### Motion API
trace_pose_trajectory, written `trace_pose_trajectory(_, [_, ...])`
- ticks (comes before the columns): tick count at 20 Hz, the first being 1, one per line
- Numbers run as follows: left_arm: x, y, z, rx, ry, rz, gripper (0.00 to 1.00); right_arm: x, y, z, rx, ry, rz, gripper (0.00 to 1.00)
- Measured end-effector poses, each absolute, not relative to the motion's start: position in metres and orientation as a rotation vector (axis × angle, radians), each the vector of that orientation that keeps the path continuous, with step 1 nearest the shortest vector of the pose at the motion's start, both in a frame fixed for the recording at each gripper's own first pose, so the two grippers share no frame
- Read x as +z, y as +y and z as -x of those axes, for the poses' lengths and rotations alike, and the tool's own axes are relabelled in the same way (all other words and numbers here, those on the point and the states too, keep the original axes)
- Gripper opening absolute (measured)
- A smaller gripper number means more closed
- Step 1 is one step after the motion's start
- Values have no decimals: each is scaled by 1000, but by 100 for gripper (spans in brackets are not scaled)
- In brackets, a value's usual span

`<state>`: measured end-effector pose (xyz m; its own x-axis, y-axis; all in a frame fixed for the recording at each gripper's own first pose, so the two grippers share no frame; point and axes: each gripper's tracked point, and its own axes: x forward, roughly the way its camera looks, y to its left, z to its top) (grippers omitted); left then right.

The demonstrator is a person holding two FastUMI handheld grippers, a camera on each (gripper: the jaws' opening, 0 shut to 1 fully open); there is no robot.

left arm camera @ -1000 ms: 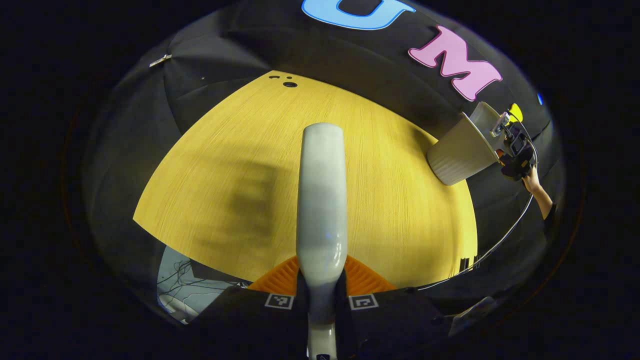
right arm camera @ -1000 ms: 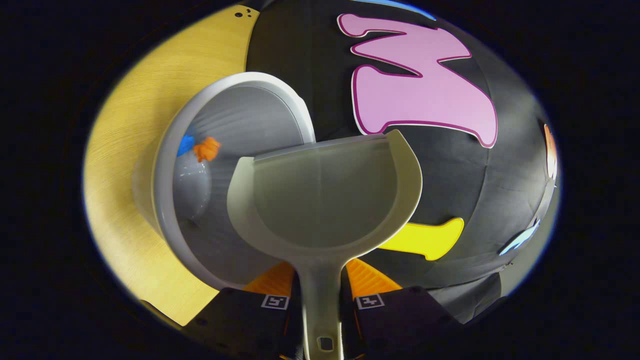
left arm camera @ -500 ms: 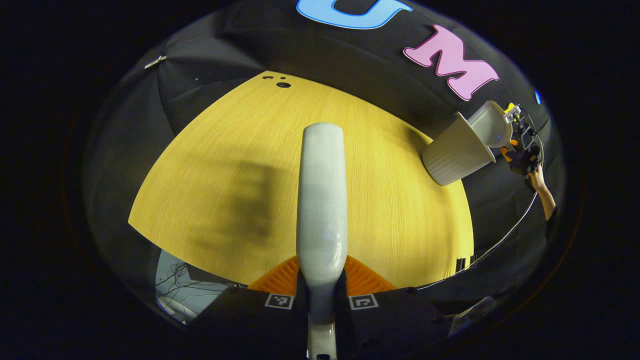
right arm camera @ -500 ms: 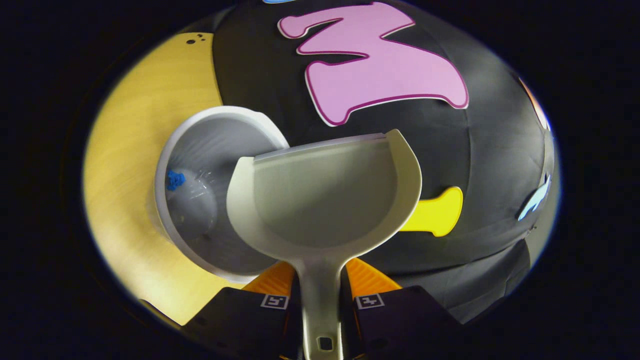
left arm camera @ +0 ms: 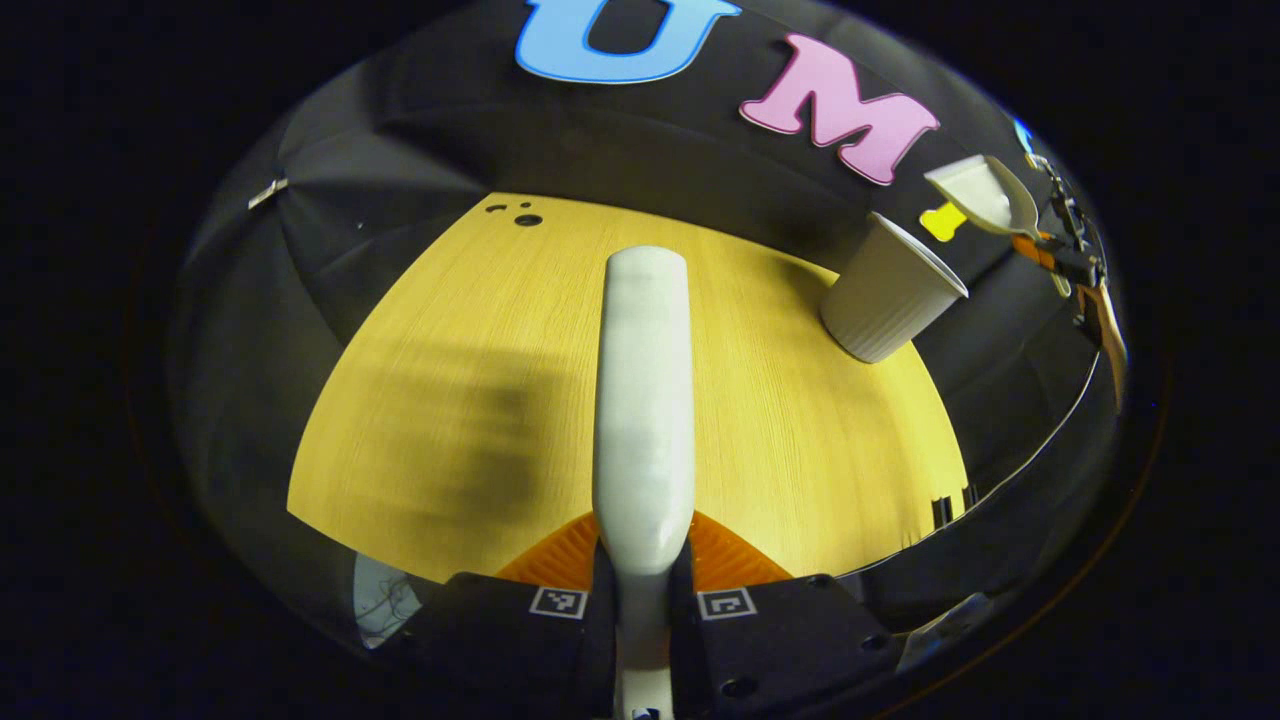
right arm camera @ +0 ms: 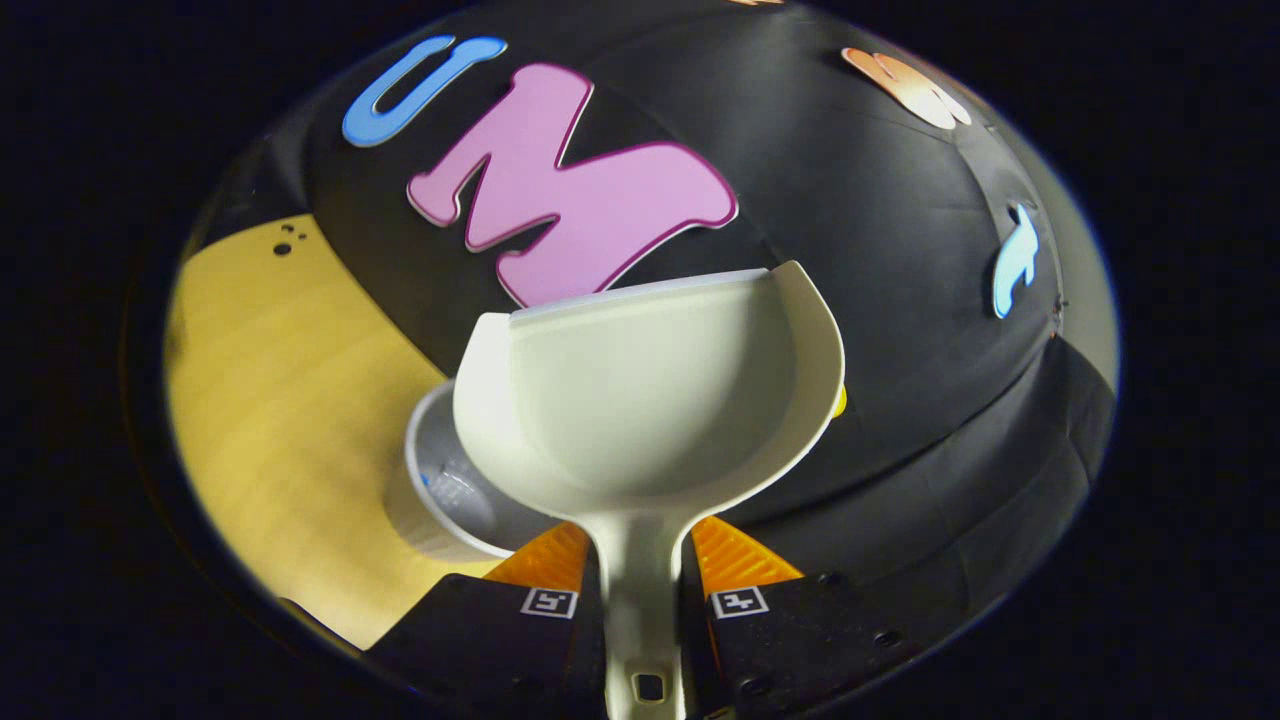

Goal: Pick up the small broom and dustpan from the desktop, sweep the trash into the dustpan with the broom, and then empty the trash into the garbage bin.

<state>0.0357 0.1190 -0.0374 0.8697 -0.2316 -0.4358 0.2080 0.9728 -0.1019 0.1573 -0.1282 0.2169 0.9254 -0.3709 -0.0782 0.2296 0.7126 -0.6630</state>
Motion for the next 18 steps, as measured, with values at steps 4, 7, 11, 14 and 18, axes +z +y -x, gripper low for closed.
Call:
trace_pose_trajectory(4, [-44,110,-47,-257,450,-6,26,225,-99,-144,-269,190,547,36])
trace_pose_trajectory(7, [-51,106,-55,-271,452,-35,26,216,-67,-124,-220,216,420,34])
trace_pose_trajectory(11, [-59,109,-63,-272,455,-38,26,170,-21,-103,-127,280,207,33])
trace_pose_trajectory(14, [-66,113,-68,-262,468,-34,26,115,27,-78,-20,366,21,33])
trace_pose_trajectory(18, [-80,113,-74,-250,501,-40,26,27,52,-65,17,504,-37,30])
